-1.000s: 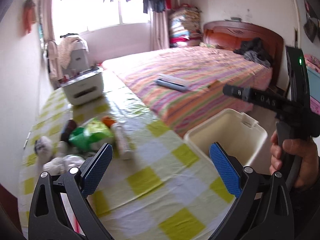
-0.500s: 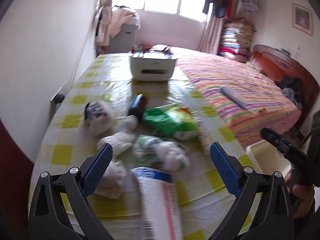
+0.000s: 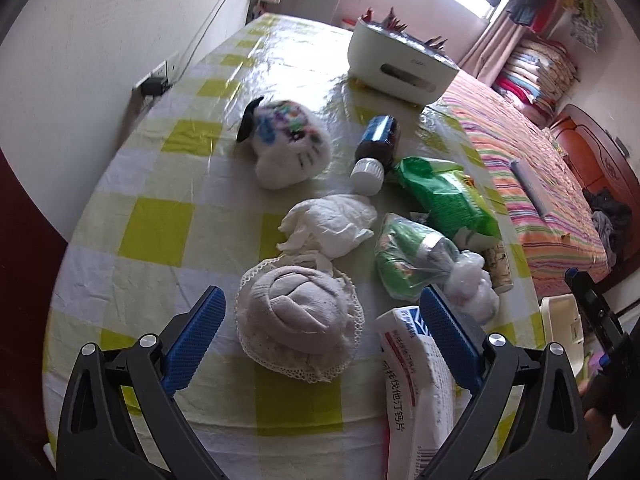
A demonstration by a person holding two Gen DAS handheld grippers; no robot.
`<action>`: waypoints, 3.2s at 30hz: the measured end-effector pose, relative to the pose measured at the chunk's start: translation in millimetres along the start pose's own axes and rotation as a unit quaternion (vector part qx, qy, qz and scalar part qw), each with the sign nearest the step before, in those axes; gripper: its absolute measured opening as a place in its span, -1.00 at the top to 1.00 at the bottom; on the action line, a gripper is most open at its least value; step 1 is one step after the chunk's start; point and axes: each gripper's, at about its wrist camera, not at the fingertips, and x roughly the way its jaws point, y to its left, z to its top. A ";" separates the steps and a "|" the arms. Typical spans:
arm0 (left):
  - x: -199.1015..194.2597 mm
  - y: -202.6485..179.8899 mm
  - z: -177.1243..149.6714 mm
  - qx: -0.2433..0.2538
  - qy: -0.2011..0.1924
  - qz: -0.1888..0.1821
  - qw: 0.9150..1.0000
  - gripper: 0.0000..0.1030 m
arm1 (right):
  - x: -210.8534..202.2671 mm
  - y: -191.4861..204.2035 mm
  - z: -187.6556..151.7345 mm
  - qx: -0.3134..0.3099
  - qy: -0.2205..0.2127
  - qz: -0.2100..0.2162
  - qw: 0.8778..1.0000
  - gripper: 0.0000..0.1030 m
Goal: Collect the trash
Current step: 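Grasp the knit beige hat with the left tool while the right tool moves to the table, then grasp the white plastic bag bundle with the right tool while the left tool holds the hat, then carry the plastic bag to the white bin with the right tool while the left tool carries the hat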
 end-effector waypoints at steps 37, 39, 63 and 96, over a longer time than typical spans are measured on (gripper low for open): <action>3.7 -5.2 -2.4 -0.001 -0.012 0.047 0.999 -0.08 | 98.2 54.7 -17.9 -0.075 0.129 0.037 0.988 0.29; 0.5 -6.5 -1.6 -0.001 -0.019 0.043 0.999 -0.08 | 93.9 52.9 -15.8 -0.072 0.123 0.037 0.989 0.29; -13.9 -48.7 -6.0 0.048 -0.067 0.032 0.996 -0.08 | 32.3 16.6 -1.5 -0.044 0.065 0.024 0.997 0.31; -22.7 -125.3 -35.9 0.132 -0.071 -0.025 0.988 -0.08 | -25.6 -46.0 -0.9 -0.002 0.036 -0.021 0.999 0.30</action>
